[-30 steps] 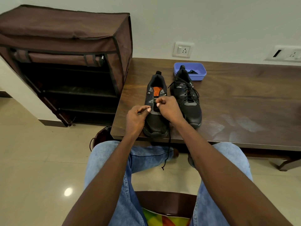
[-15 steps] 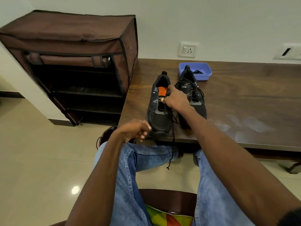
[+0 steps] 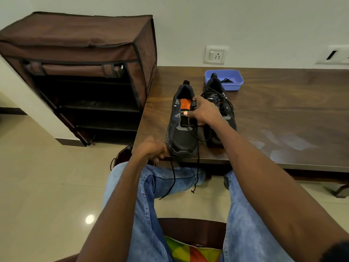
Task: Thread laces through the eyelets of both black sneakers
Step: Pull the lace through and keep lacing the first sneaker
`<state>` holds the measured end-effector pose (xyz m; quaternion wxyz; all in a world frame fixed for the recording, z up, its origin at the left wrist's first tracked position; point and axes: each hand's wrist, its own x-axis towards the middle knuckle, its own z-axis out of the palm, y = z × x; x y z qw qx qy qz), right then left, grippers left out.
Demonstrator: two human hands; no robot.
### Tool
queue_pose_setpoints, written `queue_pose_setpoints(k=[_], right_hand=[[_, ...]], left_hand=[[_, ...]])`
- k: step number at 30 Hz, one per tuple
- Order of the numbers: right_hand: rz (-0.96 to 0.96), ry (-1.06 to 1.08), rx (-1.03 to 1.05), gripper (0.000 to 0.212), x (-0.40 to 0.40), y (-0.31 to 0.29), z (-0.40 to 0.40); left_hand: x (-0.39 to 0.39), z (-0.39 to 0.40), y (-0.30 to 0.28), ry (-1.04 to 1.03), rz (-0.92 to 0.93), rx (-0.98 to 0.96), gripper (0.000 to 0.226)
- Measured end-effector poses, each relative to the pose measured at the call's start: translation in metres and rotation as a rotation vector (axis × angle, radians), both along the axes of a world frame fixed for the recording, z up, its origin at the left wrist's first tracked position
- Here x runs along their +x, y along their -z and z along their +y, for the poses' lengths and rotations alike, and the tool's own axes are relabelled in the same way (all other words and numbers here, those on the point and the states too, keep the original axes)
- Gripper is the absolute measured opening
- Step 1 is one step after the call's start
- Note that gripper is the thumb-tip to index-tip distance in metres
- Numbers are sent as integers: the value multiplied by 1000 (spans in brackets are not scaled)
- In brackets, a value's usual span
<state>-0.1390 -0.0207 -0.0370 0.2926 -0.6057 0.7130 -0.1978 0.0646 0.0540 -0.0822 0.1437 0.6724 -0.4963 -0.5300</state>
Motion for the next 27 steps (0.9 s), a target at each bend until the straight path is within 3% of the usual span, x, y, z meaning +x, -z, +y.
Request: queue_pose_setpoints(k=[3,8,10,12,14,19,22,24,25,27], right_hand=[[103,-30,-14,73,4,1,-3],[114,-18,-23,75,10,4,-4],[102,-6,-25,74,10,4,-5],[91,-6,-17,75,9,3,-6],[89,-3,-7,75,10,1,-5],[74,7,8,73,14,-4,-1],[76,5,11,74,14,-6,0],[78,6,6,76,13,-5,1],[83,4,1,76,12,-4,0],[92,-6,-7,76,12,-2,-1]], left_hand=[[-9,-12,-7,-145,87,-277,12],[-23,-15,2,43,-73,-483,20],[-19,-9,0,91,-6,-535,20],[-13,1,-7,234,141,-399,18],[-5,10,-12,479,176,-181,15],[-15,31,-2,1055,-199,266,12],[-34,40,17,1080,-417,381,14],[-31,35,15,1089,-452,370,23],[-26,29,9,1033,-411,319,27],[-10,19,-6,707,-191,133,28]])
